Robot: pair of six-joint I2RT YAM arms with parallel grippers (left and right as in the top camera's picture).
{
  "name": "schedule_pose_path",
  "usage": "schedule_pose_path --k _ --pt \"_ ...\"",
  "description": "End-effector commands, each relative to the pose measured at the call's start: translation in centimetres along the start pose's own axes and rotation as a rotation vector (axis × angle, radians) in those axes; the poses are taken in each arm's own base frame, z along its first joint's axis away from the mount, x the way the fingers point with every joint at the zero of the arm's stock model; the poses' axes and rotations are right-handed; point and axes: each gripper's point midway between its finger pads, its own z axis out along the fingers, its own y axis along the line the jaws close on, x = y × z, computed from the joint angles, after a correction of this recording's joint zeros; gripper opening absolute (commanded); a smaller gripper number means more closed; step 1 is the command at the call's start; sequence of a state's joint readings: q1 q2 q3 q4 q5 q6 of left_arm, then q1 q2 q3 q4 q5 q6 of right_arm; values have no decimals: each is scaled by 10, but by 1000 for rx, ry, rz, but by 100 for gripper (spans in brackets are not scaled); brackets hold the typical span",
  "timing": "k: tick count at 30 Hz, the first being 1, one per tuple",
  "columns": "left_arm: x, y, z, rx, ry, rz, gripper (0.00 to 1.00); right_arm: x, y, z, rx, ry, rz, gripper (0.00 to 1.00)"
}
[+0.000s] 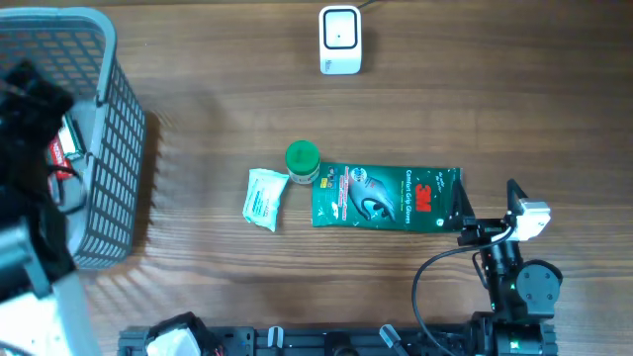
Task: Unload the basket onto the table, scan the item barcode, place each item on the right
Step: 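Grasp the small white box from the basket and place it on the table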
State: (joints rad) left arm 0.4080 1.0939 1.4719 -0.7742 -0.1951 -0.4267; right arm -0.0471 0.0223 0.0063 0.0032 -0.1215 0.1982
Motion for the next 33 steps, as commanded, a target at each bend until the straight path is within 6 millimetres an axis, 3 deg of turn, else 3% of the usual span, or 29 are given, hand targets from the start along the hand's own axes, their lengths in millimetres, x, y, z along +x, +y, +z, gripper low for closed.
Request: schedule_pose_path --k 1,3,6,9,11,16,22,29,33 --pt "0 53 48 -166 58 -24 100 -1 -1 0 7 -8 11 100" --pt "14 78 79 -226 133 -45 100 -1 -1 0 7 -8 11 100" --pt "40 98 115 -269 240 -36 100 -1 -1 0 7 -8 11 100" --pt "85 100 160 -205 413 106 100 -1 -1 0 7 -8 11 100" --pt "121 112 190 -217 520 165 99 -1 -1 0 7 -8 11 100" --pt "161 118 223 -192 616 244 94 -1 -1 0 7 -8 11 100" --pt "196 105 255 -137 647 330 84 -1 -1 0 7 -8 11 100" --pt "233 124 277 -176 710 329 80 -1 -1 0 7 -8 11 100" --pt "238 127 281 -180 713 328 80 -1 -1 0 7 -8 11 100"
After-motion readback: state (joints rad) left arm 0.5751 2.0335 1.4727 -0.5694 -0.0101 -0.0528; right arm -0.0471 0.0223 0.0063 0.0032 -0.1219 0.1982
